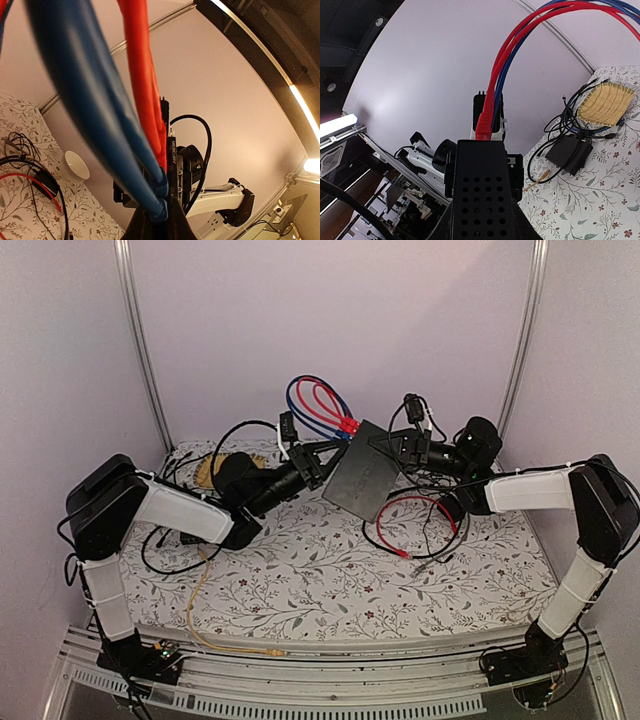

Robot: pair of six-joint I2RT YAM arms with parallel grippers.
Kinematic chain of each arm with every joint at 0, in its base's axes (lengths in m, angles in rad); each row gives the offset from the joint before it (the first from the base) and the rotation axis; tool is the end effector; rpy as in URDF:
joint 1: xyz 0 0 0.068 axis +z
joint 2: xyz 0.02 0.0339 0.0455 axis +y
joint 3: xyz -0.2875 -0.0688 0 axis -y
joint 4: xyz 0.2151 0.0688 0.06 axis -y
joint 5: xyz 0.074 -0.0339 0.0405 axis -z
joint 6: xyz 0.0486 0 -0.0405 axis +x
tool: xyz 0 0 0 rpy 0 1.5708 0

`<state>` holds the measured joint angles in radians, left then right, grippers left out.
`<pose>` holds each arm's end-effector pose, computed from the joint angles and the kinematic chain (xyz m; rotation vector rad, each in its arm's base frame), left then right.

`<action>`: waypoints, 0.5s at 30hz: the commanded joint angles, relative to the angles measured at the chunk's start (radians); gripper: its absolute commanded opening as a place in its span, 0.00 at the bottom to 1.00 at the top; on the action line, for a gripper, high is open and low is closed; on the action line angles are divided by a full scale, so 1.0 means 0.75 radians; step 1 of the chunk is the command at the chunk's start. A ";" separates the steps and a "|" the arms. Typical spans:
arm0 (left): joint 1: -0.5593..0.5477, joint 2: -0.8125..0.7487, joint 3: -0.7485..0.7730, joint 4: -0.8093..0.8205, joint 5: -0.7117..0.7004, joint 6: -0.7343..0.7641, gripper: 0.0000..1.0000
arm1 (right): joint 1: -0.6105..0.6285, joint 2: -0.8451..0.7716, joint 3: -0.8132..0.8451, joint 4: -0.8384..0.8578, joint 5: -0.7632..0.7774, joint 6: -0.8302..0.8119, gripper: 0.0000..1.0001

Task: Pull the plug from the switch port
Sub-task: Pull the connector from the switch port.

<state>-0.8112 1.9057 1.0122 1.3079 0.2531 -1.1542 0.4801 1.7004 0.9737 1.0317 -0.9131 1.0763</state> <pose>0.2713 -0.3034 0.3037 0.0294 1.3947 -1.8423 0.2986 0.1989 0.3317 -0.4803 1.5986 1.8124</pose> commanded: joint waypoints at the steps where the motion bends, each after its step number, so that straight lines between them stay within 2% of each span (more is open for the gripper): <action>1: 0.054 -0.088 -0.033 0.094 -0.061 0.020 0.01 | -0.033 -0.077 0.005 0.114 0.070 -0.014 0.01; 15: 0.062 -0.104 -0.045 0.096 -0.063 0.025 0.10 | -0.035 -0.075 0.008 0.115 0.070 -0.014 0.01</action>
<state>-0.7727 1.8565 0.9787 1.3365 0.2123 -1.1522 0.4603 1.6989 0.9688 1.0286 -0.8974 1.0760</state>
